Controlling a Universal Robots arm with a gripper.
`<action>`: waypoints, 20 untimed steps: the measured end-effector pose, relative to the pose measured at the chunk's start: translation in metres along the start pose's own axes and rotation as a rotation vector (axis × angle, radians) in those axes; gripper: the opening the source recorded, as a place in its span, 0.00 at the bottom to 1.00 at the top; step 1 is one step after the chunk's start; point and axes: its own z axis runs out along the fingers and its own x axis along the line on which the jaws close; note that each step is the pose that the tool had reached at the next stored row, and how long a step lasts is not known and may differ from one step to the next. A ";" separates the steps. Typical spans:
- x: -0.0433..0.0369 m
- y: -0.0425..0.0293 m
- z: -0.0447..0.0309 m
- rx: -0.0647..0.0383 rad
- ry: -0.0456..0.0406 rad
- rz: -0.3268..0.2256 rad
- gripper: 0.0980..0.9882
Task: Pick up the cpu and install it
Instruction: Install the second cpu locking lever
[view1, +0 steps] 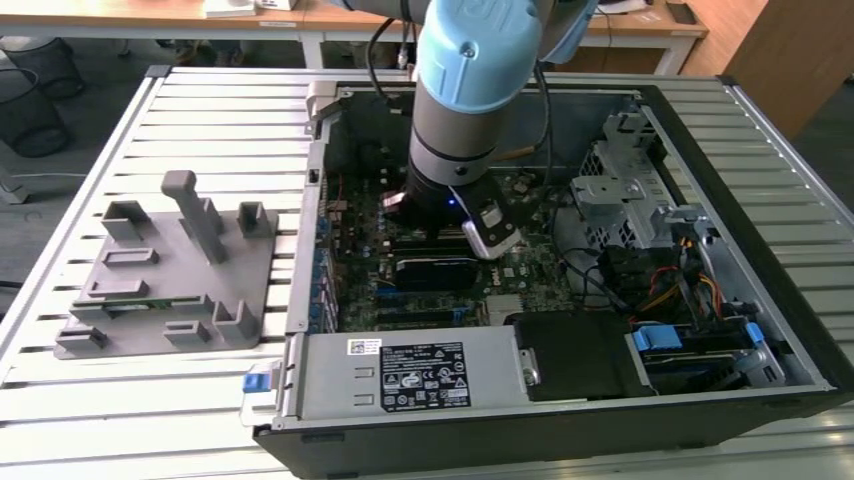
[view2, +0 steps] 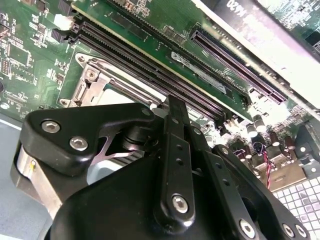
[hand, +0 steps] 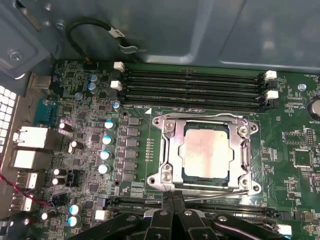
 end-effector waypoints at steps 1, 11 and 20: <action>0.0004 -0.0006 0.0000 -0.002 -0.0001 0.000 0.01; 0.0050 -0.0057 0.0003 -0.025 -0.0014 -0.001 0.01; 0.0079 -0.0072 0.0062 -0.042 -0.0022 -0.001 0.01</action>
